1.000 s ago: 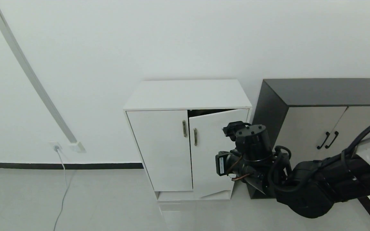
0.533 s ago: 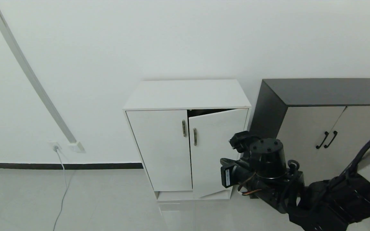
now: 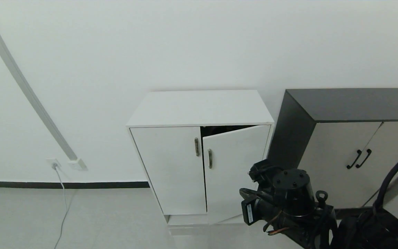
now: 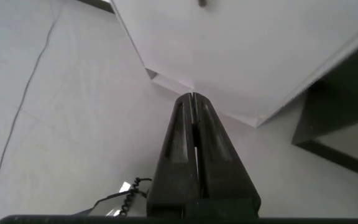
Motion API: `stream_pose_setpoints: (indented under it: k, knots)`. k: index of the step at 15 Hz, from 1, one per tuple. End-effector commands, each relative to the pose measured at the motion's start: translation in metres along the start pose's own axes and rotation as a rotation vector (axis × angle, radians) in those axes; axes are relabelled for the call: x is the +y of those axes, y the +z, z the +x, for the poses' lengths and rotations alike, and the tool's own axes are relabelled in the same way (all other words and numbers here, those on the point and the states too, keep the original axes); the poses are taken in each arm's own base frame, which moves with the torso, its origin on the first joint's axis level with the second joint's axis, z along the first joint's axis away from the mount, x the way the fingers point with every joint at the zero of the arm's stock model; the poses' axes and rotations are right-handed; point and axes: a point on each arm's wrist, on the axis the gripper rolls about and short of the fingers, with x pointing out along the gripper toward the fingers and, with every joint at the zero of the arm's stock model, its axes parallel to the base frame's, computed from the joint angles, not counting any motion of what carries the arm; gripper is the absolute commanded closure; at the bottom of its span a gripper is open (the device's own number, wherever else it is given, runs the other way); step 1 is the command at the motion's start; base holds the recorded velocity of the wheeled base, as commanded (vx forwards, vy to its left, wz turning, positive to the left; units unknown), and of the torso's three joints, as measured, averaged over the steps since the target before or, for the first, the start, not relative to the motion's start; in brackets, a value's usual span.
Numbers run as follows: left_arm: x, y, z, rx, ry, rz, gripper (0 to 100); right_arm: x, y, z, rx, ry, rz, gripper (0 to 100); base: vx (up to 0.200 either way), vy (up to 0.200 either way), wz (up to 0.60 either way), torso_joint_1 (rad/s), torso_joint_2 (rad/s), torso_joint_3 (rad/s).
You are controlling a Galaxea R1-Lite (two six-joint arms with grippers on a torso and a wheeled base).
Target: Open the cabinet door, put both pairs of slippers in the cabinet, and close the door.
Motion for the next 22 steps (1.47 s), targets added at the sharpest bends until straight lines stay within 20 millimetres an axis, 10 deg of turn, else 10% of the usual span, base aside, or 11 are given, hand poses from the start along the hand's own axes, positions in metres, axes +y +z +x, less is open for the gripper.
stream_pose_setpoints:
  k: [1,22]
  knots:
    - [0.0,0.0,0.0,0.001,0.001,-0.001,100,0.0,-0.004,0.002,0.013,-0.002,-0.003,100,0.2,0.0,0.0,0.012,0.0,0.002]
    - [0.0,0.0,0.0,0.001,0.003,-0.004,100,-0.016,-0.001,0.103,-0.059,-0.087,0.047,100,0.029,0.0,0.0,0.0,0.0,0.0]
